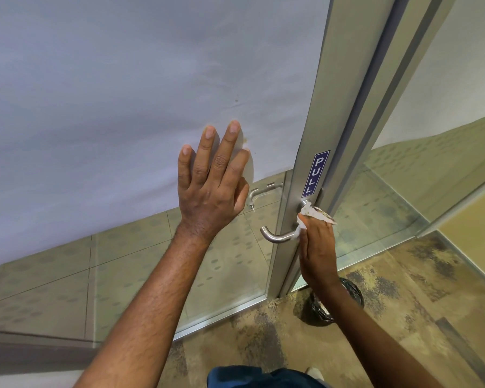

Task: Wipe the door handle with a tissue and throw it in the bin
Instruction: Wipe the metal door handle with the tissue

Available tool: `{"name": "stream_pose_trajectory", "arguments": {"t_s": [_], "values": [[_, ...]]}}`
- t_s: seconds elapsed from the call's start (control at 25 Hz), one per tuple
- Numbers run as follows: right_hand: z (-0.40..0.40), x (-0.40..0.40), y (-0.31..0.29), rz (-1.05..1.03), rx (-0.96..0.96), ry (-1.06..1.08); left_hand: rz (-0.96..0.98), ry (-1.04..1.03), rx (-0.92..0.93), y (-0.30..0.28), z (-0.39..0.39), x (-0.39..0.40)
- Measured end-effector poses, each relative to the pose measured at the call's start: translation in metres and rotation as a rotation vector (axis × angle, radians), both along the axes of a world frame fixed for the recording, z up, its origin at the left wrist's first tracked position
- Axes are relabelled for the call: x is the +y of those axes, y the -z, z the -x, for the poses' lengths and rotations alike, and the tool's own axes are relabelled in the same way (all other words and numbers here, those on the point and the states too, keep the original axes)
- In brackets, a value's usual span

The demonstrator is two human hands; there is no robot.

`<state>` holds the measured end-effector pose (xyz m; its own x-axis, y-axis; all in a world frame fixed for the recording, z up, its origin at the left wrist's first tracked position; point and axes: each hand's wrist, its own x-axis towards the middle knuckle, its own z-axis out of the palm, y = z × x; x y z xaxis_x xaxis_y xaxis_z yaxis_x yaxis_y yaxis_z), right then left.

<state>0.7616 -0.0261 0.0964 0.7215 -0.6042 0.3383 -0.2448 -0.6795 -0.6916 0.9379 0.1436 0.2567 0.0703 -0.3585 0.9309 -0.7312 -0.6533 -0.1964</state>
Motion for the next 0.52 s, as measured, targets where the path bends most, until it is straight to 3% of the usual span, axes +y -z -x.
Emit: {"name": "stream_pose_trajectory", "arguments": {"t_s": [0.24,0.52], "values": [[0.006,-0.044,-0.007,0.449,0.124,-0.225,-0.001,0.002,-0.004,-0.001,0.001,0.0],[-0.005,-0.014,-0.024,0.494,0.157,-0.187,-0.015,0.003,-0.012,-0.003,0.001,0.0]]}}
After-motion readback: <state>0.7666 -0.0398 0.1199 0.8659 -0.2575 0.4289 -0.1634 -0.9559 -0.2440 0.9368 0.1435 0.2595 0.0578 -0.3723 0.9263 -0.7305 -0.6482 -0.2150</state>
